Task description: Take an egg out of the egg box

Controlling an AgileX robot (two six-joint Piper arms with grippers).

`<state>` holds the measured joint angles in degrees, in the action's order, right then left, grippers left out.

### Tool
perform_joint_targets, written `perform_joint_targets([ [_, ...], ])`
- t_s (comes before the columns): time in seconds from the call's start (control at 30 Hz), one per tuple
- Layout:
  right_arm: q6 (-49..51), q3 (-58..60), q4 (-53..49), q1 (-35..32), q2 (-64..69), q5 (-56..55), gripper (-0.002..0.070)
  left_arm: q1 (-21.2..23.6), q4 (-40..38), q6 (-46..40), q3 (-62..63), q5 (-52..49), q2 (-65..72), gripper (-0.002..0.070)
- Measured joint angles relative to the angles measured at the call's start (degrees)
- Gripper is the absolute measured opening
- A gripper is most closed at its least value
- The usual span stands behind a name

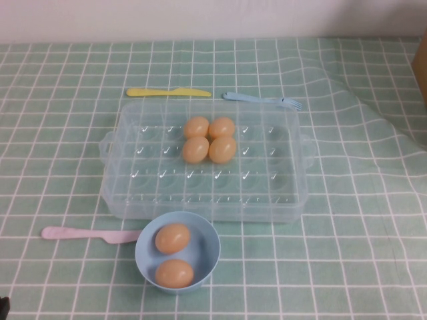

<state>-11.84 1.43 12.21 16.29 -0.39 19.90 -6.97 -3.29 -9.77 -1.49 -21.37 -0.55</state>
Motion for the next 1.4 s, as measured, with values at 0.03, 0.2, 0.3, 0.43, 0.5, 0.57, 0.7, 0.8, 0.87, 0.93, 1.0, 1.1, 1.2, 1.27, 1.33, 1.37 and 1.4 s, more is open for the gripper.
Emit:
perform_joint_targets([
  [0.03,0.0,0.0,0.1,0.0,0.0,0.2,-0.0018,0.0,0.0,0.0,0.0,0.0,0.0,-0.0005],
  [0.2,0.0,0.0,0.1,-0.4,0.0,0.6,-0.0018,0.0,0.0,0.0,0.0,0.0,0.0,-0.0005],
  [0.3,0.0,0.0,0.1,-2.8,0.0,0.6,-0.0018,0.0,0.0,0.0,0.0,0.0,0.0,-0.0005],
  [0.43,0.0,0.0,0.2,-5.5,0.0,0.7,-0.0018,0.0,0.0,0.0,0.0,0.0,0.0,-0.0005],
  [0.5,0.0,0.0,0.2,-6.0,0.0,0.7,-0.0018,0.0,0.0,0.0,0.0,0.0,0.0,-0.0005],
  [0.57,0.0,0.0,0.2,-6.1,0.0,0.8,-0.0018,0.0,0.0,0.0,0.0,0.0,0.0,-0.0004],
  [0.7,-0.1,0.0,0.2,-6.3,0.0,0.8,-0.0018,0.0,0.0,0.0,0.0,0.0,0.0,-0.0005],
  [0.8,-0.1,0.0,0.2,-6.3,0.0,0.8,-0.0018,0.0,0.0,0.0,0.0,0.0,0.0,-0.0004],
  [0.87,-0.2,0.0,0.2,-6.3,0.0,0.8,-0.0018,0.0,0.0,0.0,0.0,0.0,0.0,-0.0005],
  [0.93,-0.2,0.0,0.2,-6.9,0.0,0.8,-0.0018,0.0,0.0,0.0,0.0,0.0,0.0,-0.0005],
  [1.0,-0.2,0.0,0.2,-8.1,0.0,0.8,-0.0018,0.0,0.0,0.0,0.0,0.0,0.0,-0.0005],
  [1.1,-0.2,0.0,0.3,-11.0,0.0,0.8,-0.0018,0.0,0.0,0.0,0.0,0.0,0.0,-0.0004],
  [1.2,-0.2,0.0,1.0,-12.0,0.0,0.8,-0.0018,0.0,0.0,0.0,0.0,0.0,0.0,-0.0005],
  [1.27,-0.2,0.0,1.2,-12.0,0.0,0.8,-0.0018,0.0,0.0,0.0,0.0,0.0,0.0,-0.0005],
  [1.33,-0.2,0.0,1.4,-12.0,0.0,0.8,-0.0018,0.0,0.0,0.0,0.0,0.0,0.0,-0.0005],
  [1.37,-0.2,0.0,1.4,-12.0,0.0,0.8,-0.0018,0.0,0.0,0.0,0.0,0.0,0.0,-0.0005],
  [1.4,-0.2,0.0,1.4,-12.0,0.0,0.8,-0.0018,0.0,0.0,0.0,0.0,0.0,0.0,-0.0005],
])
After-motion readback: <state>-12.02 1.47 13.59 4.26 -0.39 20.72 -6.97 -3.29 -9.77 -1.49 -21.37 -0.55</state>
